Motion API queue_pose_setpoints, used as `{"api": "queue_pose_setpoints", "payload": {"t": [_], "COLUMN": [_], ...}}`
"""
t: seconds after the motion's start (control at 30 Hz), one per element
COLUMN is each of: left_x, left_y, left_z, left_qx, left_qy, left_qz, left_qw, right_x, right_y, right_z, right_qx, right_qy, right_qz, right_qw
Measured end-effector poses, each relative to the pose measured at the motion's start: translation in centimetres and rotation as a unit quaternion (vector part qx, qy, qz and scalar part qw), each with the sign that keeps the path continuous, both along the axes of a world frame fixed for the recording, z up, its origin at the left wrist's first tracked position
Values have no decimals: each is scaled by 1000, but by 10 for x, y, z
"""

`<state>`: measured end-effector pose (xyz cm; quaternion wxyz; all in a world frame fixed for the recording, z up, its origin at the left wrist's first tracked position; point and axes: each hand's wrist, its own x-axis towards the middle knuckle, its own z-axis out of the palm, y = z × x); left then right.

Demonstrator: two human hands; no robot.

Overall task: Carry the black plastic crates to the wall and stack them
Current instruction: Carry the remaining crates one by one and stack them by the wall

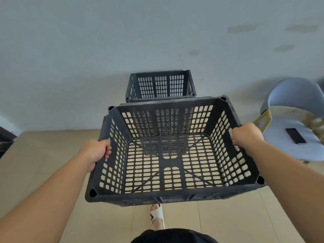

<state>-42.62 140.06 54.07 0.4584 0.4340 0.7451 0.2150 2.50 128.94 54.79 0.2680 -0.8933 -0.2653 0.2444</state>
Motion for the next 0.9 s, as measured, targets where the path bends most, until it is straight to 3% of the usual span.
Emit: {"api": "queue_pose_setpoints", "payload": {"t": [0.23,0.33,0.57,0.9], "left_x": [7,12,33,96], "left_y": [144,202,313,425], "left_z": [60,87,119,127], "left_qx": [62,95,127,143], "left_qy": [0,2,-16,17], "left_qz": [-87,-108,-125,-101], "left_qw": [994,990,984,984], "right_x": [14,25,44,110], "right_y": [130,180,275,416], "right_z": [56,78,112,107], "right_qx": [32,86,89,73], "right_qy": [40,4,-1,41], "right_qz": [-10,-41,-49,10], "right_qw": [999,995,995,996]}}
